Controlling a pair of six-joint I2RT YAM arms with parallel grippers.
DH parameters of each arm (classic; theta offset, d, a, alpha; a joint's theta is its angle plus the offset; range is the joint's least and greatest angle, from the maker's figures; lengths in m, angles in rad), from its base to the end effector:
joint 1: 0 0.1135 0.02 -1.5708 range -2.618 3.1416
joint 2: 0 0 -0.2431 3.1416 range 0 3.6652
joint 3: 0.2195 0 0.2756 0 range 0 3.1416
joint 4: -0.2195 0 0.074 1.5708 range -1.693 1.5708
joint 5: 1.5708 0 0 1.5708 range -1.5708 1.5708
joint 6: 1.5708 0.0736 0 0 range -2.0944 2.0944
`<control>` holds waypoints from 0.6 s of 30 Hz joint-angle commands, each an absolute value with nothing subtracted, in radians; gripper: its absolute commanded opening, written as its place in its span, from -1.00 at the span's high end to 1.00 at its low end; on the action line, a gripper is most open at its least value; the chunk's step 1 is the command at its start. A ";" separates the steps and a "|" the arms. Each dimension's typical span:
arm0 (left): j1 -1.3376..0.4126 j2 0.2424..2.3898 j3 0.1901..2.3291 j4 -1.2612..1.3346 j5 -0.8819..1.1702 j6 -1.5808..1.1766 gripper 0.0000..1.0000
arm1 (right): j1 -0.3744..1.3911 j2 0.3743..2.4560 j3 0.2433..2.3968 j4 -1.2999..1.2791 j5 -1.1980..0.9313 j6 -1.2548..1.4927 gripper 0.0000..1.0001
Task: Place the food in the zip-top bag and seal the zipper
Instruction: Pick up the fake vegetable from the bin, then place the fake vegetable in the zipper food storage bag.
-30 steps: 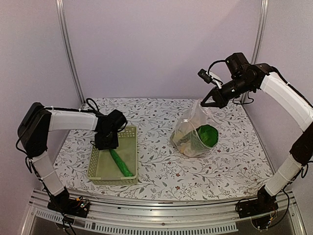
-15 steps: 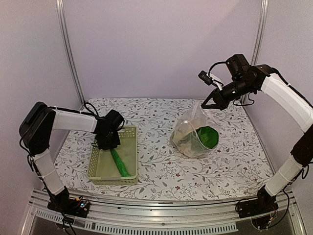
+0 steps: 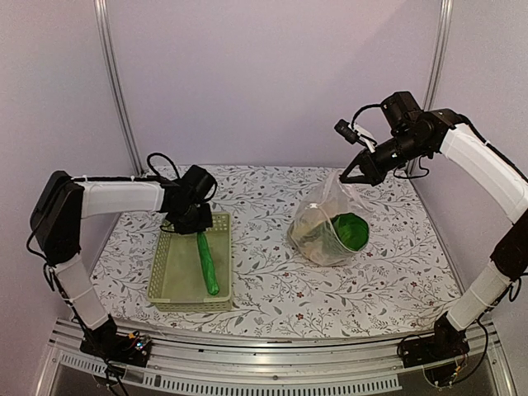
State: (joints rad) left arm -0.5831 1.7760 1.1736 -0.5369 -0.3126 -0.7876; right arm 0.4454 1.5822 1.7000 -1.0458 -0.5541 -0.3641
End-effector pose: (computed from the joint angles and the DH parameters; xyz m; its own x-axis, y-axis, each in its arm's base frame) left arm 0.3342 -0.1933 0.1177 -0.8302 -0.2602 -0.4930 -0.2434 0.9648 -0.0993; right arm 0.3125 0.1921 0.3385 -0.4432 -0.5471 -0.7101 -0.8655 0.4673 0.1801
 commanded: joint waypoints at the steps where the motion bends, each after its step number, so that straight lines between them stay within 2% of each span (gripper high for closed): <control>1: -0.727 1.646 1.289 -0.475 -0.419 -0.596 1.00 | 0.453 1.563 1.692 -1.038 -0.544 -0.376 1.00; 6: -0.876 1.599 1.413 -0.377 -0.489 -0.435 1.00 | 0.456 1.569 1.698 -1.041 -0.546 -0.375 1.00; 11: -1.066 1.566 1.482 -0.110 -0.449 -0.200 1.00 | 0.459 1.570 1.698 -1.042 -0.542 -0.375 1.00; 18: -1.214 1.569 1.528 0.191 -0.227 0.034 1.00 | 0.459 1.569 1.697 -1.044 -0.538 -0.374 1.00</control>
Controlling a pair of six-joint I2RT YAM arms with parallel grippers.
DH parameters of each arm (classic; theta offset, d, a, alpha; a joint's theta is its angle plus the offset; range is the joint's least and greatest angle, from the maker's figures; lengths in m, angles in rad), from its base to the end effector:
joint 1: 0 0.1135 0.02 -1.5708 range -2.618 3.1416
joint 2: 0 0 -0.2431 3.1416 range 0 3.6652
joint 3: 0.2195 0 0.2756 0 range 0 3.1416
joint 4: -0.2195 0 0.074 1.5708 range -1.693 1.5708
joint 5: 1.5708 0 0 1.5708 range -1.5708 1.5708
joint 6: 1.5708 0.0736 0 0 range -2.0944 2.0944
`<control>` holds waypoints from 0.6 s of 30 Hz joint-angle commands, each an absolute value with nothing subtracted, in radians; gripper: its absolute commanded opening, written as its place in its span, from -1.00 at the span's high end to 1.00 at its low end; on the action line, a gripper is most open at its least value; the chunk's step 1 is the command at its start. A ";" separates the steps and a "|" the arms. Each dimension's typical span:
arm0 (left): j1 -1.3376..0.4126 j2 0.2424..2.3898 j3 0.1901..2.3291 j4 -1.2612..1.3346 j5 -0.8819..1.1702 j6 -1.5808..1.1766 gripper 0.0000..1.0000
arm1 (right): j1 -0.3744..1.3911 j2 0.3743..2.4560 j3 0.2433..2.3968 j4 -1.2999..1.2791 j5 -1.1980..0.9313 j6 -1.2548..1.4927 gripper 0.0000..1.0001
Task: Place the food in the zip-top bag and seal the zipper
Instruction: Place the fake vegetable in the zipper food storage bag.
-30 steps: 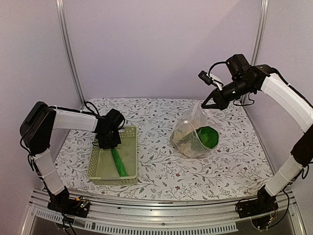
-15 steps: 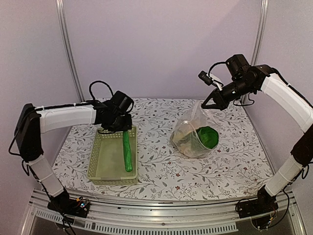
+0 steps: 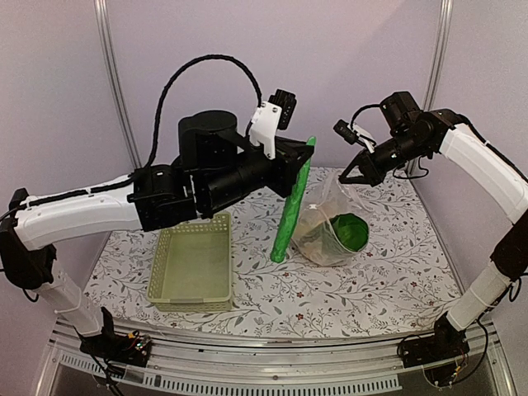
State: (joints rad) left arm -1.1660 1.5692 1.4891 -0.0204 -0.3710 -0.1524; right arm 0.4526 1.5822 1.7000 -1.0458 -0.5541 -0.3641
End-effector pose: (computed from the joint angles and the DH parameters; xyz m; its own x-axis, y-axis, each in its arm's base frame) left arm 0.1956 -0.3888 0.3806 -0.1475 -0.0149 -0.9889 0.7003 0.7045 -0.1151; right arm 0.3111 0.1943 0.3385 -0.4392 -0.5503 -0.7101 -0.8689 0.4611 0.1801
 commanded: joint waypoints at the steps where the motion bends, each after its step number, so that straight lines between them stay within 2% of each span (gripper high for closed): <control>1: -1.225 1.576 1.533 0.222 -0.191 0.056 1.00 | 0.459 1.569 1.698 -1.044 -0.538 -0.374 1.00; 6: -1.247 1.621 1.541 0.402 0.033 0.147 1.00 | 0.459 1.571 1.698 -1.044 -0.537 -0.375 1.00; 10: -1.248 1.678 1.614 0.441 0.166 0.205 1.00 | 0.460 1.571 1.692 -1.044 -0.533 -0.377 1.00; 18: -1.232 1.810 1.726 0.447 0.268 0.397 1.00 | 0.460 1.574 1.690 -1.044 -0.534 -0.377 1.00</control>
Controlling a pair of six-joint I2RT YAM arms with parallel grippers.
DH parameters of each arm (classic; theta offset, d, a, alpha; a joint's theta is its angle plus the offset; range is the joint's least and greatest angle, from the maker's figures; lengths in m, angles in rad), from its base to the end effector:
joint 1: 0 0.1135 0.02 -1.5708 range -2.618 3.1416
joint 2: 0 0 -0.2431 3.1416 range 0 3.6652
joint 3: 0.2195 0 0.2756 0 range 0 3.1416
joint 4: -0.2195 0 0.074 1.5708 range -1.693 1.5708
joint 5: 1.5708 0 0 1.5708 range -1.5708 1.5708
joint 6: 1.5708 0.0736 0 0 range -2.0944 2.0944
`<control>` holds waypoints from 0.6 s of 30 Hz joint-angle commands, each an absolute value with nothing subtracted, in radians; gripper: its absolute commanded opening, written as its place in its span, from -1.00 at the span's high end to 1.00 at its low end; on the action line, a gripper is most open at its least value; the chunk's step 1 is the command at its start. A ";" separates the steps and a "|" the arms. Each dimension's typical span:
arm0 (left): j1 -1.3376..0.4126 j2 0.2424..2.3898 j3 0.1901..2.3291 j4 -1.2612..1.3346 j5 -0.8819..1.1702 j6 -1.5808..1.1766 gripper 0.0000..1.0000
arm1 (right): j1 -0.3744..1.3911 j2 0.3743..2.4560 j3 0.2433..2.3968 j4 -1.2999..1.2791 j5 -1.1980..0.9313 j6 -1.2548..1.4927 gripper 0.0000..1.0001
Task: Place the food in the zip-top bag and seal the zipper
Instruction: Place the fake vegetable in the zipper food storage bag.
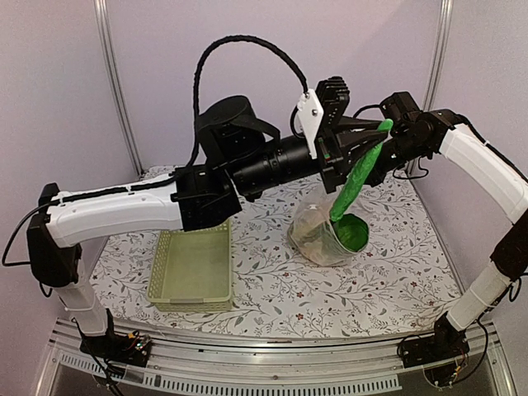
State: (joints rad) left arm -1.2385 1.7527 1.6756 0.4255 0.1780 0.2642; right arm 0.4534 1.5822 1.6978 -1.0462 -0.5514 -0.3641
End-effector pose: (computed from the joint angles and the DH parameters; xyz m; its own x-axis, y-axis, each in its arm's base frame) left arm 0.1424 -0.4527 0.4417 0.3646 -0.2688 -0.8915 0.9214 0.2423 0.3038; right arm 0.3110 0.1944 0.3376 -0.4406 -0.5521 -0.7078 -0.8683 0.4624 0.1799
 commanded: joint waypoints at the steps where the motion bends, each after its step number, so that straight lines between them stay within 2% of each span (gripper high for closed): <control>1: -1.226 1.823 1.737 0.443 0.281 0.413 1.00 | 0.460 1.575 1.691 -1.045 -0.533 -0.377 1.00; 6: -1.180 1.869 1.724 0.482 0.340 0.448 1.00 | 0.461 1.578 1.693 -1.047 -0.528 -0.377 1.00; 13: -1.090 1.908 1.548 0.606 0.348 0.495 1.00 | 0.462 1.576 1.698 -1.049 -0.523 -0.379 1.00; 14: -1.079 1.917 1.513 0.619 0.343 0.488 0.92 | 0.461 1.576 1.698 -1.050 -0.524 -0.380 1.00; 15: -1.069 1.924 1.486 0.639 0.331 0.478 0.72 | 0.462 1.577 1.698 -1.050 -0.524 -0.381 1.00; 18: -1.067 1.939 1.430 0.727 0.203 0.448 -0.13 | 0.462 1.579 1.700 -1.051 -0.526 -0.382 1.00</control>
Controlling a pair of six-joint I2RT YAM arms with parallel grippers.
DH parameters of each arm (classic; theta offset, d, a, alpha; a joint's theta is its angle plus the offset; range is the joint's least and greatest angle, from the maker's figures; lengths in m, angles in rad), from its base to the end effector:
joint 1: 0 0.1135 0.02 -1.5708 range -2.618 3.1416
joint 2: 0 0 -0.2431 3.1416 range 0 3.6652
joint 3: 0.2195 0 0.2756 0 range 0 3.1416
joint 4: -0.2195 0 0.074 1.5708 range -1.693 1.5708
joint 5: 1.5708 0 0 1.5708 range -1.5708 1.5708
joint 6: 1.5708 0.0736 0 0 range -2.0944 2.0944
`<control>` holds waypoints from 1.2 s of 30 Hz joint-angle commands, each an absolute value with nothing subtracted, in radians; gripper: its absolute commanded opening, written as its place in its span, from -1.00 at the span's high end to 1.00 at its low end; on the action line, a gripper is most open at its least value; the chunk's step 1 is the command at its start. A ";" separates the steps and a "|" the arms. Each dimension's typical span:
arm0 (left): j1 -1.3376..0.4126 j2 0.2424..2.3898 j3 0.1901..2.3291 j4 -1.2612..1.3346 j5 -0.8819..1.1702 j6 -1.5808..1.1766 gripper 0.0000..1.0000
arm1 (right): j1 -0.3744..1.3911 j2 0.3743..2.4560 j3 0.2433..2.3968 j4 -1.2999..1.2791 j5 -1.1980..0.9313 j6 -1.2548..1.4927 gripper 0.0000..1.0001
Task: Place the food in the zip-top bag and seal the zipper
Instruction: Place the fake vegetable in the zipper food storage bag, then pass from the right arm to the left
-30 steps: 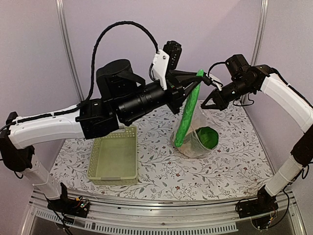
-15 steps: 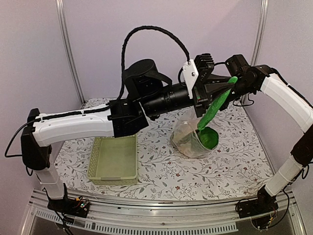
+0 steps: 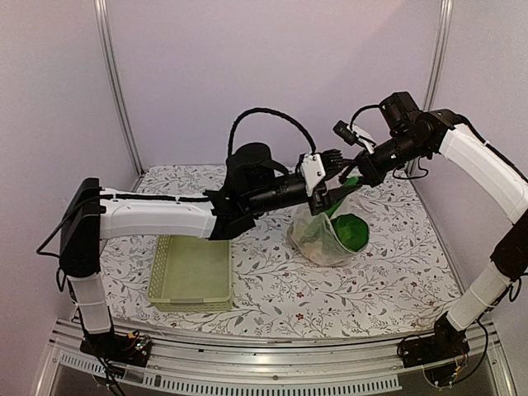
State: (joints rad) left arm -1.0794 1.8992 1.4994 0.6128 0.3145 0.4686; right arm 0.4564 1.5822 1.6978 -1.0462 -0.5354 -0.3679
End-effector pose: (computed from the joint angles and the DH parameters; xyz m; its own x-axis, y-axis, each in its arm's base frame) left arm 0.2207 -0.4606 0.3246 0.5321 -0.0840 -0.8425 0.8303 0.2467 0.4998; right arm 0.3111 0.1946 0.3371 -0.4370 -0.5591 -0.7045 -0.8679 0.4679 0.1669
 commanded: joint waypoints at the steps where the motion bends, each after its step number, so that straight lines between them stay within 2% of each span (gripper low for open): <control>1: -1.073 1.933 1.422 0.738 0.183 0.454 -0.27 | 0.461 1.580 1.700 -1.052 -0.527 -0.381 1.00; 4: -1.096 1.901 1.435 0.715 0.174 0.476 -0.39 | 0.462 1.581 1.701 -1.051 -0.529 -0.380 1.00; 10: -1.163 1.774 1.414 0.690 0.159 0.449 -0.44 | 0.462 1.592 1.707 -1.052 -0.530 -0.383 1.00; 17: -1.182 1.538 1.148 0.683 0.050 0.324 -0.41 | 0.462 1.588 1.715 -1.062 -0.527 -0.390 1.00; 21: -1.181 1.456 0.980 0.687 -0.069 0.302 -0.29 | 0.462 1.574 1.718 -1.075 -0.520 -0.402 1.00; 26: -1.162 1.439 0.861 0.681 -0.085 0.286 -0.04 | 0.465 1.548 1.711 -1.084 -0.532 -0.413 1.00; 28: -1.143 1.453 0.848 0.678 -0.057 0.268 0.00 | 0.468 1.542 1.707 -1.085 -0.536 -0.417 1.00; 36: -1.083 1.553 0.849 0.744 -0.015 0.187 -0.11 | 0.477 1.529 1.700 -1.091 -0.548 -0.420 1.00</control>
State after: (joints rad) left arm -1.1149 1.5002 0.8497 0.6998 -0.0372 0.2367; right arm 0.4683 1.5623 1.6981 -1.0779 -0.5343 -0.4088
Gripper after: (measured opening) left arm 0.545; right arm 0.005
